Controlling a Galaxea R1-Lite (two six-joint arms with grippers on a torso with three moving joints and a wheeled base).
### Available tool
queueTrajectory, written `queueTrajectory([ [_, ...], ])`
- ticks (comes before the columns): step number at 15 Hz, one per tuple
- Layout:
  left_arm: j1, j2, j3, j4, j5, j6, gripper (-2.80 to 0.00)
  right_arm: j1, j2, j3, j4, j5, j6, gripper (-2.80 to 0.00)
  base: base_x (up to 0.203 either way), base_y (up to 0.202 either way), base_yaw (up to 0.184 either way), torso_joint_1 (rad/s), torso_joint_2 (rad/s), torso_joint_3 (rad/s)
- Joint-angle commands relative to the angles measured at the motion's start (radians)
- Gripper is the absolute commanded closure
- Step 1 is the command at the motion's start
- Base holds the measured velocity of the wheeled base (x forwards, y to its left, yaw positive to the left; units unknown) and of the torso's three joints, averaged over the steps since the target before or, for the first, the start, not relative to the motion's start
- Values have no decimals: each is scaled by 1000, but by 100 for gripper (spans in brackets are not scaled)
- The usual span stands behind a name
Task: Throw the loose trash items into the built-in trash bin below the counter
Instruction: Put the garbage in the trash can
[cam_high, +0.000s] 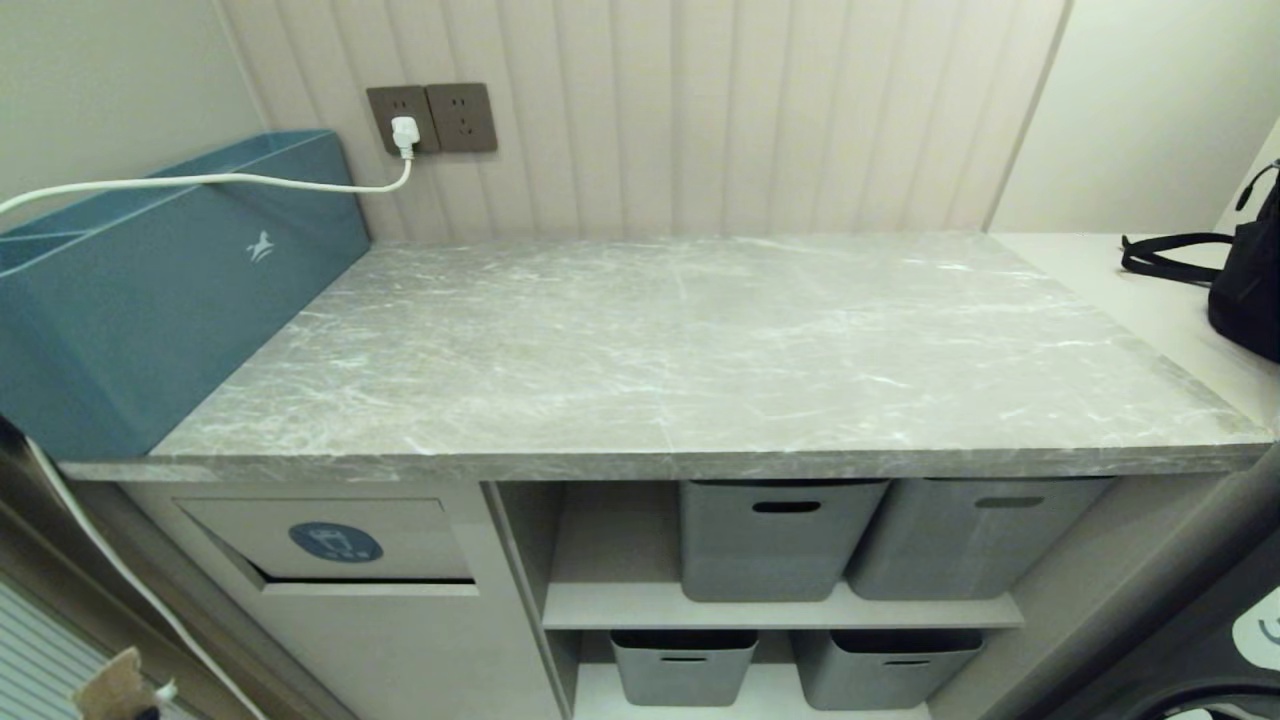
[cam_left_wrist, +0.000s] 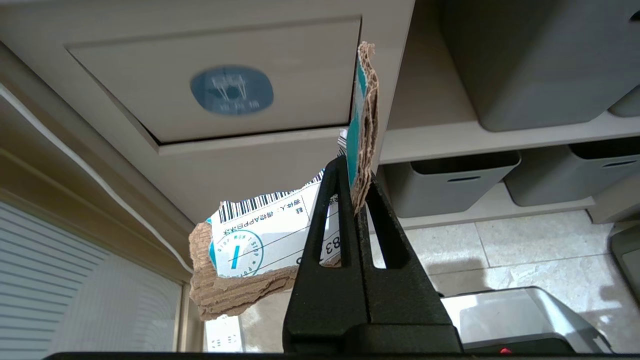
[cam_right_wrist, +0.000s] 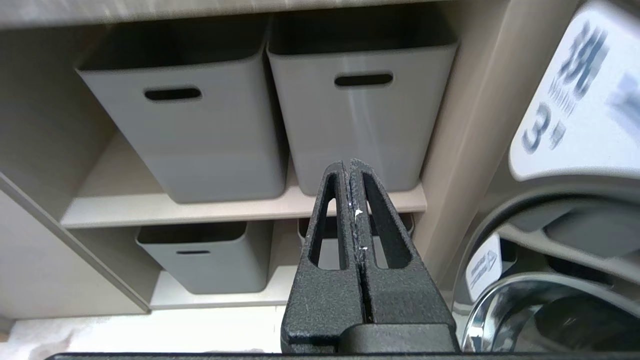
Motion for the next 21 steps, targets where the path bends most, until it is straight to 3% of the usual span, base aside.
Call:
queueTrajectory([
  [1,1,6,-3,-2,0,0,0,0,0,1,-1,-1,1,0,0,0,0,-228,515,284],
  [8,10,21,-17,-2,9,-5,0,0,0,2,-1,-1,1,0,0,0,0,-204,498,288],
  [15,12,205,-126,-7,45,-175,0,0,1,1,-1,0,1,0,0,0,0,-172,466,290],
  [21,10,360,-181,-50,37,-199,0,0,0,2,-2,0,-4,0,0,0,0,-112,390,270],
])
